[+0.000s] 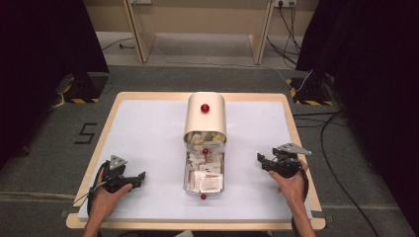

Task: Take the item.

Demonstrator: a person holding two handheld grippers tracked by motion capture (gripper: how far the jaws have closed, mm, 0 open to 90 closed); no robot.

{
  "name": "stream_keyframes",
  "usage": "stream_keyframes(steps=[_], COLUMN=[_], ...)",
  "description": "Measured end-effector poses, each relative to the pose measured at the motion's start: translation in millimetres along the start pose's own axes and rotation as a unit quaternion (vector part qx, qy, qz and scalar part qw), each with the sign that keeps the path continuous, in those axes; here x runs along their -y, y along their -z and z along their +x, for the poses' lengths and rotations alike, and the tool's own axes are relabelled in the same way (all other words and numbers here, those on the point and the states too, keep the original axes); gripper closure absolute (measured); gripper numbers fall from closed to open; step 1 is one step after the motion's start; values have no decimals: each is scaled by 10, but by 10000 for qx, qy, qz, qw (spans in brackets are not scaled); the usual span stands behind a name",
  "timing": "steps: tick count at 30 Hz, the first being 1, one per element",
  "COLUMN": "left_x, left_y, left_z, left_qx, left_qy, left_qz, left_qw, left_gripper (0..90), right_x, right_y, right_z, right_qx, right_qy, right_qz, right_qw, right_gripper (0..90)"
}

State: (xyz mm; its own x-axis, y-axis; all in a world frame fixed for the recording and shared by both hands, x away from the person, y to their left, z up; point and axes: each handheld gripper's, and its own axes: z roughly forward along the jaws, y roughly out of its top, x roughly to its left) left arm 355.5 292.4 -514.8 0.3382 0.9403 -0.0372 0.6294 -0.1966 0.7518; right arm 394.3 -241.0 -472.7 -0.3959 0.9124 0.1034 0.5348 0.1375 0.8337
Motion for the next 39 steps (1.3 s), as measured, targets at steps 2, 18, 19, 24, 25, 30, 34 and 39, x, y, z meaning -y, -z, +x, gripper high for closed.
stream_keyframes(steps=[2,18,19,24,25,30,34,39], left_x=[0,0,0,0,0,0,0,0], left_y=[0,0,0,0,0,0,0,0], left_z=[0,0,0,0,0,0,0,0], left_qx=[0,1,1,1,1,1,1,2], left_qy=[-1,1,1,2,2,2,3,3], left_qz=[1,0,-1,-1,-1,-1,-2,-2], left_qw=[10000,10000,10000,10000,10000,10000,10000,10000], left_gripper=[79,79,79,79,79,79,79,79], right_x=[0,8,9,21,23,40,53,61], right_y=[5,57,61,104,111,139,152,178], right_z=[-3,4,6,23,23,42,68,102], right_qx=[-6,24,21,-8,-13,-54,-98,-150], right_qy=[-14,-41,-30,-33,-17,3,21,47], right_qz=[22,86,91,99,98,123,145,147], right_qw=[10000,10000,10000,9999,10000,9999,9998,9998], right_gripper=[312,312,312,312,312,310,306,303])
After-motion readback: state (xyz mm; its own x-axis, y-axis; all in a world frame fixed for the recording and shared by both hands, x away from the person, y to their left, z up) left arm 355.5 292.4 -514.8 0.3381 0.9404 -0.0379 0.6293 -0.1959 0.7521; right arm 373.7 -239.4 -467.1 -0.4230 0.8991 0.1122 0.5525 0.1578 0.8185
